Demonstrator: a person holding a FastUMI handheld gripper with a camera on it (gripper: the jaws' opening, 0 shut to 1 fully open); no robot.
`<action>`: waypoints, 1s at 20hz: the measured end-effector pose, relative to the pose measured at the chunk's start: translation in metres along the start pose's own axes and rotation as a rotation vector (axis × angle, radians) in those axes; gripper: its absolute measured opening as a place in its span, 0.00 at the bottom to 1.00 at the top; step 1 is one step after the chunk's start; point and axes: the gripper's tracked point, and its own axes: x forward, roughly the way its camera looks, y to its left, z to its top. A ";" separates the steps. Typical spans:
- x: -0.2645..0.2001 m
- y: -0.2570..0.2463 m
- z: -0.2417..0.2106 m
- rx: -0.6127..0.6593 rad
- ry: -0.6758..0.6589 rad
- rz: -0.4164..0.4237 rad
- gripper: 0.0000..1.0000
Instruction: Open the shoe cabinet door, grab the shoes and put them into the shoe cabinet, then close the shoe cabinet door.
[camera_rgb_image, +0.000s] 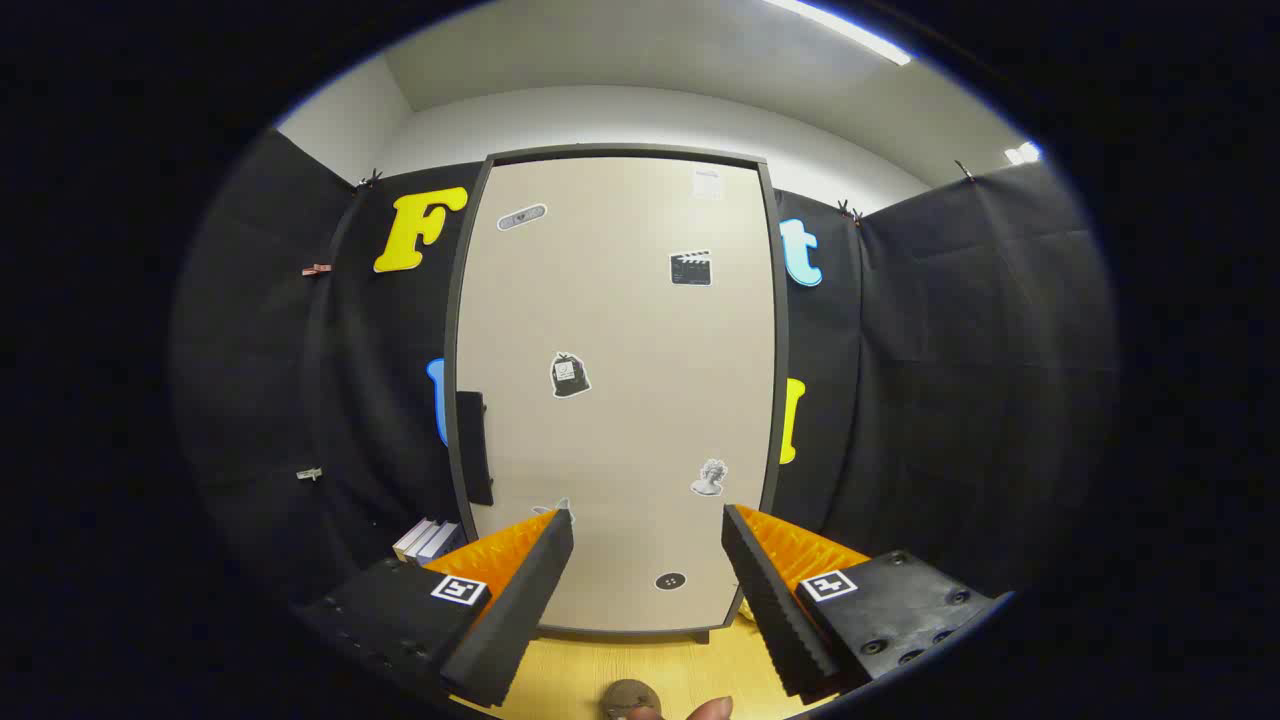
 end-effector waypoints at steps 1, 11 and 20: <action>-0.001 -0.001 0.000 -0.002 0.003 0.002 0.98; 0.003 0.005 0.003 0.017 0.036 0.018 0.98; 0.006 0.013 0.010 0.042 0.048 0.055 0.98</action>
